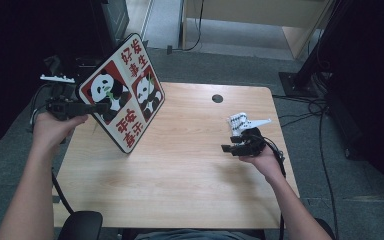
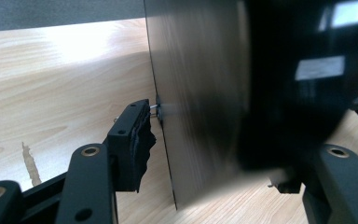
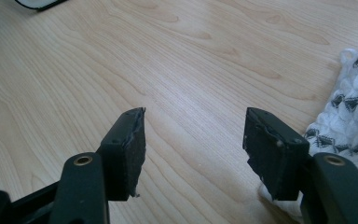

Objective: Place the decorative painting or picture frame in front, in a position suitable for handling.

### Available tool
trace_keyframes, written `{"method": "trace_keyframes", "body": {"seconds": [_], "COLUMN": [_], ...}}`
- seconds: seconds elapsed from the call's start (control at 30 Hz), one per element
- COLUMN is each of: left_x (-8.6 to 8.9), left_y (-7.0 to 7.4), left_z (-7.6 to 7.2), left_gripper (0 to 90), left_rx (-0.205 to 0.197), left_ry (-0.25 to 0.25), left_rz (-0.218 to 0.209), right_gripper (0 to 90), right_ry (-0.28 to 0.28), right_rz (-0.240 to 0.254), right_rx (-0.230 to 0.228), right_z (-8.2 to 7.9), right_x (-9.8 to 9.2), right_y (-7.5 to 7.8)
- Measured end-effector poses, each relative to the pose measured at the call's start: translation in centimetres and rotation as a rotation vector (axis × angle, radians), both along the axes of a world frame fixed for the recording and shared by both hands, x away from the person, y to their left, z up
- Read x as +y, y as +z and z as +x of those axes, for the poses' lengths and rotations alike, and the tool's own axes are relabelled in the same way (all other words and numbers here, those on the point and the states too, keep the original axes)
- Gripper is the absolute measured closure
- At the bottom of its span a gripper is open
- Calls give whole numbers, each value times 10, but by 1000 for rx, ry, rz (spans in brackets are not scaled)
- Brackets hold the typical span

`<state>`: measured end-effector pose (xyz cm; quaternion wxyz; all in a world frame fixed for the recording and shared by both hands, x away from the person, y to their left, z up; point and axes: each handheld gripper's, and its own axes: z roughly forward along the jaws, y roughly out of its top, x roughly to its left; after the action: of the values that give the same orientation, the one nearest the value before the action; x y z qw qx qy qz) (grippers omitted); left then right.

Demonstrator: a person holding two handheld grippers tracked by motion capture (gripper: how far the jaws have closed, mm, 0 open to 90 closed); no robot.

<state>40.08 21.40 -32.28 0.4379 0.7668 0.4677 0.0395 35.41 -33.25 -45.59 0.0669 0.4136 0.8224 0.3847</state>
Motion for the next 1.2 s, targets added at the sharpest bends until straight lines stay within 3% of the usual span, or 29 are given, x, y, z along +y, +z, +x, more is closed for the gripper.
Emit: {"method": "trace_keyframes", "body": {"seconds": [0.07, 0.47, 1.07, 1.2], "left_x": [1, -1, -19, -24], "left_y": [5, 40, 68, 74], "left_z": [4, 33, 84, 97], "left_gripper": [410, 413, 450, 454], "left_rx": [15, 16, 62, 74], "left_ry": [-1, 3, -24, -29], "left_rz": [-5, 31, 48, 74], "right_gripper": [403, 403, 403, 403], "right_ry": [1, 6, 6, 1], "right_rz": [-1, -9, -7, -5], "right_rx": [1, 4, 0, 4], "right_z": [0, 1, 0, 0], "right_x": [1, 2, 0, -1], "right_y": [-1, -2, -2, -2]}}
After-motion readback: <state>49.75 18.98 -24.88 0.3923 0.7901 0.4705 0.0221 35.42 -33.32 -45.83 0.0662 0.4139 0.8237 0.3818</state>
